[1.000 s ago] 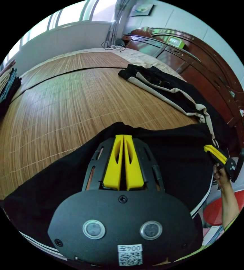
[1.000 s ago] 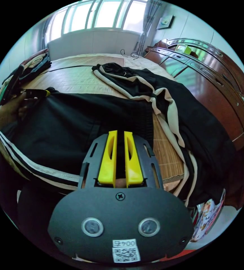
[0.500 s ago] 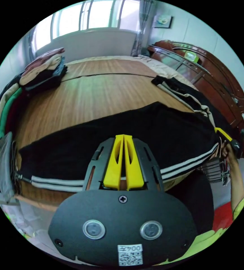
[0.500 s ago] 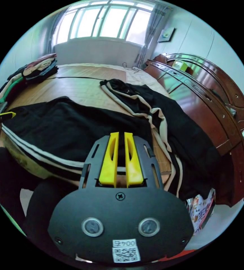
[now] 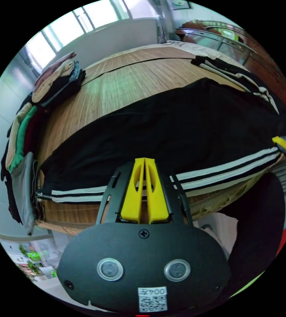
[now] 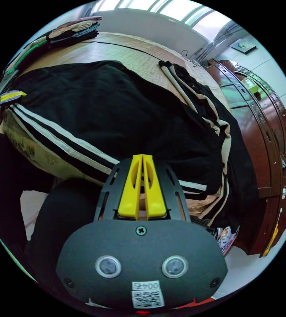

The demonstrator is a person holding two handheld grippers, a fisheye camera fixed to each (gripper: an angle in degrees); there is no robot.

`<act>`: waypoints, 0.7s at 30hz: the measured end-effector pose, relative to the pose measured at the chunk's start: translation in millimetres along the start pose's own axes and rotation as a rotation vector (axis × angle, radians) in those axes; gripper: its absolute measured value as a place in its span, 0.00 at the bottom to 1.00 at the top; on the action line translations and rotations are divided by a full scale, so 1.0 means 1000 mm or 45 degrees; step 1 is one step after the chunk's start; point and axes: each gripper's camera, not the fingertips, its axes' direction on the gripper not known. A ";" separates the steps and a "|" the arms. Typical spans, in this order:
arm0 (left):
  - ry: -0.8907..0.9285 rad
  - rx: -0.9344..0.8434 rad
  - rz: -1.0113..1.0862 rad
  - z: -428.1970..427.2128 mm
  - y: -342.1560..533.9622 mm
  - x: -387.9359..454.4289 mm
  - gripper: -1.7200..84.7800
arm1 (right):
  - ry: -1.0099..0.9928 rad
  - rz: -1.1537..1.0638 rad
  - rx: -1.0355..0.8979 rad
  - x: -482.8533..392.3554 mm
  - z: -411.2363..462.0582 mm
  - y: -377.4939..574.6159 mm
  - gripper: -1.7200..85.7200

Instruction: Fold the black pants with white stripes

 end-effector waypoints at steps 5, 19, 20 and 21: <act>0.170 0.027 -0.107 -0.022 0.000 -0.011 0.04 | -0.039 -0.007 -0.043 0.016 0.004 0.002 0.02; 0.224 0.324 -0.524 -0.149 0.069 -0.124 0.11 | -1.053 0.711 0.288 0.093 -0.041 0.134 0.09; 0.240 0.332 -0.549 -0.151 0.069 -0.131 0.11 | -1.106 0.742 0.264 0.088 -0.032 0.144 0.09; 0.278 0.337 -0.590 -0.153 0.067 -0.144 0.10 | -1.118 0.746 0.251 0.085 -0.027 0.149 0.09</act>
